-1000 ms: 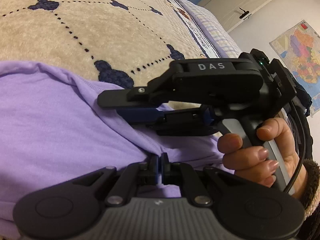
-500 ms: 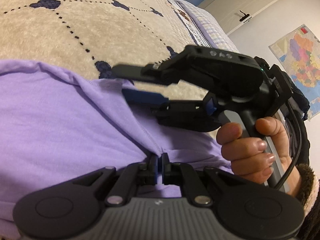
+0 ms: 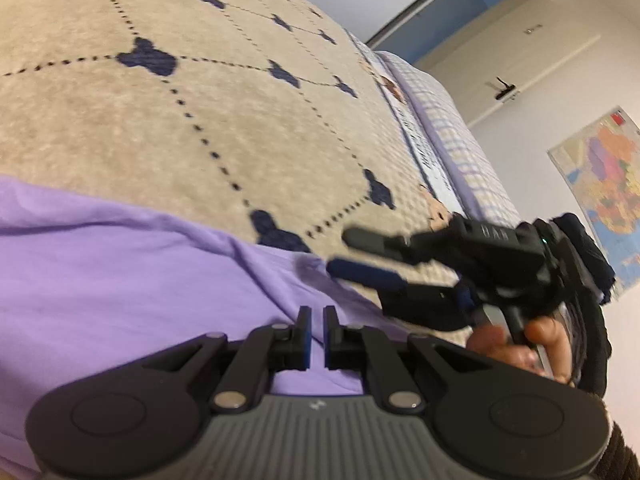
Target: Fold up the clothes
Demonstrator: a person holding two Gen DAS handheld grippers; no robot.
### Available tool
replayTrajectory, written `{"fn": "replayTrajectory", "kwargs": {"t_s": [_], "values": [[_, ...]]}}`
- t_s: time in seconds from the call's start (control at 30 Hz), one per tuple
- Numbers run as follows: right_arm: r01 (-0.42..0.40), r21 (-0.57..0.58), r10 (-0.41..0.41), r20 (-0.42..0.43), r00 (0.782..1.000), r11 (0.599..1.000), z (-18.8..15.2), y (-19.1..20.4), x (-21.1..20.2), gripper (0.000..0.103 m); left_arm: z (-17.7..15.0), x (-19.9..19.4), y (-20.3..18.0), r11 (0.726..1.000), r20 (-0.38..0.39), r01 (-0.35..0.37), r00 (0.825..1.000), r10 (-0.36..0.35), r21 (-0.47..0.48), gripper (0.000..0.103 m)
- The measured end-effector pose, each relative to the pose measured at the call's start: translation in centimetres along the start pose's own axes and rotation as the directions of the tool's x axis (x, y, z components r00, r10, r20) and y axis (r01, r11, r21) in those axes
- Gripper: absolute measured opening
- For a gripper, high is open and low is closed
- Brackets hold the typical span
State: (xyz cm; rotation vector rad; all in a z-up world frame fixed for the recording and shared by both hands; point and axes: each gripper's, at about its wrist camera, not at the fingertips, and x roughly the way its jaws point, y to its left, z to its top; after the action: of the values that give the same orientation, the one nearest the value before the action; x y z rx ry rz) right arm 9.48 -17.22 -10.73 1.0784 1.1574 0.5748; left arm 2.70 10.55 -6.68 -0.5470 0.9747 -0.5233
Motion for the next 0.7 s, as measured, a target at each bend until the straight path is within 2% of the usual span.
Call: {"fn": "replayTrajectory", "kwargs": {"t_s": [0.1, 0.2, 0.33, 0.5, 0.7], "values": [[0.073, -0.031, -0.074, -0.041, 0.996, 0.997, -0.3, -0.2, 0.9, 0.03, -0.3, -0.1, 0.5, 1.0, -0.013, -0.02, 1.0, 0.02, 0.003, 0.004], [0.086, -0.04, -0.089, -0.07, 0.994, 0.996, -0.5, -0.2, 1.4, 0.028, -0.8, -0.6, 1.2, 1.0, -0.028, -0.029, 0.999, 0.029, 0.009, 0.004], [0.059, -0.01, -0.06, -0.122, 0.991, 0.998, -0.8, -0.6, 2.2, 0.028, -0.9, -0.3, 1.7, 1.0, -0.037, -0.026, 0.999, 0.026, 0.013, 0.004], [0.006, 0.049, 0.0, -0.123, 0.992, 0.999, -1.0, -1.1, 3.0, 0.027, -0.9, 0.0, 1.8, 1.0, -0.038, -0.025, 0.999, 0.026, 0.017, 0.004], [-0.054, 0.075, 0.056, -0.033, 0.998, 0.996, -0.3, -0.7, 2.8, 0.027, -0.7, 0.0, 1.8, 1.0, -0.036, -0.024, 0.999, 0.025, 0.013, 0.004]]}}
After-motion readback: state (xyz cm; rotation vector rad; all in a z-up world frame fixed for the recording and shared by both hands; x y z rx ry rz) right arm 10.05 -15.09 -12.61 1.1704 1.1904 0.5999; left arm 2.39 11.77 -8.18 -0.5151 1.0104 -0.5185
